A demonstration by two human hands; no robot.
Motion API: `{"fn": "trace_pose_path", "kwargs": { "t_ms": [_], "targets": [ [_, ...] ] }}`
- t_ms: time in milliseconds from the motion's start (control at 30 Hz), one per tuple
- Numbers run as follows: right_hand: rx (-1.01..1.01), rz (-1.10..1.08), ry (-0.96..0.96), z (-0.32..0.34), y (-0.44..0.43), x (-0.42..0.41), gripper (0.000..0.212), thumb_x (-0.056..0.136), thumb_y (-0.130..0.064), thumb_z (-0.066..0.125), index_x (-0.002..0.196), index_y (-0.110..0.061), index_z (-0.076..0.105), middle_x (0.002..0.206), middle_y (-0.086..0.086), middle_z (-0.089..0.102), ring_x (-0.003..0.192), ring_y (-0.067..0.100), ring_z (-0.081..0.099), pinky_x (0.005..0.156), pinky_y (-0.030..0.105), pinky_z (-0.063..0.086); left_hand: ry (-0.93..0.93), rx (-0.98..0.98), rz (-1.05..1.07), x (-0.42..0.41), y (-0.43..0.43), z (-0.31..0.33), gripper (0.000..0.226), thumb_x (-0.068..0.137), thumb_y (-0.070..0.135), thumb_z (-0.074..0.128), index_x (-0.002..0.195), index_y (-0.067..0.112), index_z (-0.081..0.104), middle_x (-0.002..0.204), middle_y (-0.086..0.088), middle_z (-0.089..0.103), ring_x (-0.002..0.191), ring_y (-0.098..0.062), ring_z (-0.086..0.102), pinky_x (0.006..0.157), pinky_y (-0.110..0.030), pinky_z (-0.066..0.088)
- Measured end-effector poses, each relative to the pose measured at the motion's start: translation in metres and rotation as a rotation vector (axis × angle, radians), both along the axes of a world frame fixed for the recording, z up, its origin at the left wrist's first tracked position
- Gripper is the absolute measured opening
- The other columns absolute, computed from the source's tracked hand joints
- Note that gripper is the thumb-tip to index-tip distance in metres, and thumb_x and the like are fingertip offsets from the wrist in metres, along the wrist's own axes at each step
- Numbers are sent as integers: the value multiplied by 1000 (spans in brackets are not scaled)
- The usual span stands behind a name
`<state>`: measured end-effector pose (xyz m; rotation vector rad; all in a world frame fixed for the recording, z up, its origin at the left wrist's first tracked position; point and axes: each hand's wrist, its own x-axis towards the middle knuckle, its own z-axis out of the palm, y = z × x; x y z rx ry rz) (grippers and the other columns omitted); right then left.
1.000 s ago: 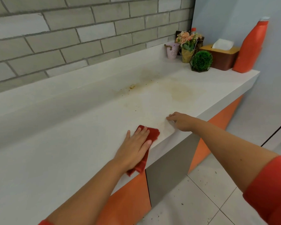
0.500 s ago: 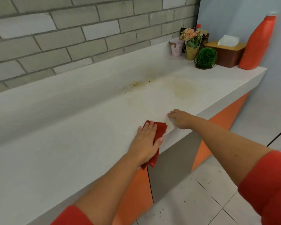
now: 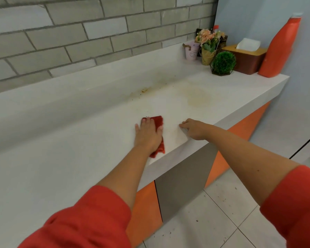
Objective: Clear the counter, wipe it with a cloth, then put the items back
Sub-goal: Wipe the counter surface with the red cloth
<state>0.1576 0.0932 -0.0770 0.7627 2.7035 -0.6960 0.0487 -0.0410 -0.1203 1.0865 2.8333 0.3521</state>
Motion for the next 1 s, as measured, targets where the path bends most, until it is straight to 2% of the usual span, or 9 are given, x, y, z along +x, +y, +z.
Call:
{"fn": "trace_pose_path", "kwargs": {
  "t_ms": [133, 267, 367, 500, 667, 833, 1000],
  "targets": [
    [-112, -39, 93, -1, 1, -1, 48, 102, -11, 27, 150, -13, 17, 155, 9, 21, 142, 26, 23, 114, 34, 22, 28, -7, -224, 44, 1, 0, 59, 100, 43, 20, 150, 12, 15, 158, -4, 14, 147, -18, 5, 117, -42, -5],
    [-236, -85, 121, 3, 4, 4, 62, 95, 4, 25, 151, -18, 11, 155, 6, 23, 144, 24, 20, 115, 35, 20, 26, -30, -345, 52, -47, 1, 56, 100, 44, 16, 151, 20, 10, 159, 4, 7, 146, -9, 0, 114, -37, -13],
    [-263, -103, 124, 5, 5, 5, 59, 97, -1, 23, 151, -21, 11, 155, 5, 25, 143, 25, 21, 115, 37, 21, -23, -40, -255, 31, -65, 4, 56, 100, 44, 14, 151, 20, 7, 159, 3, 4, 146, -9, -1, 114, -39, -13],
    [-278, -127, 136, 5, 3, 5, 62, 95, 3, 22, 151, -22, 11, 154, 3, 26, 143, 23, 21, 115, 35, 21, -49, -59, -91, 4, -25, 5, 58, 101, 42, 14, 150, 13, 9, 159, -3, 6, 147, -18, 1, 117, -45, -6],
    [-298, -139, 194, 5, 9, 5, 65, 93, 8, 25, 150, -19, 14, 150, 8, 35, 139, 23, 30, 111, 31, 26, -39, -36, -290, 41, 8, 2, 60, 100, 45, 18, 150, 13, 9, 159, -3, 7, 147, -17, -2, 117, -42, -6],
    [-271, -119, 210, 1, 16, 8, 70, 88, 13, 23, 149, -19, 19, 147, 6, 40, 140, 21, 31, 110, 29, 27, 34, -74, -437, 54, -44, 4, 61, 100, 45, 19, 151, 16, 3, 159, 0, -2, 146, -11, -9, 114, -32, -14],
    [-281, -126, 209, -2, 19, 6, 64, 90, 10, 24, 148, -19, 24, 146, 5, 42, 139, 20, 32, 111, 28, 27, 14, -83, -315, 32, -53, 6, 60, 100, 47, 15, 151, 18, 2, 159, 3, -3, 146, -9, -7, 116, -35, -12]
  ]
}}
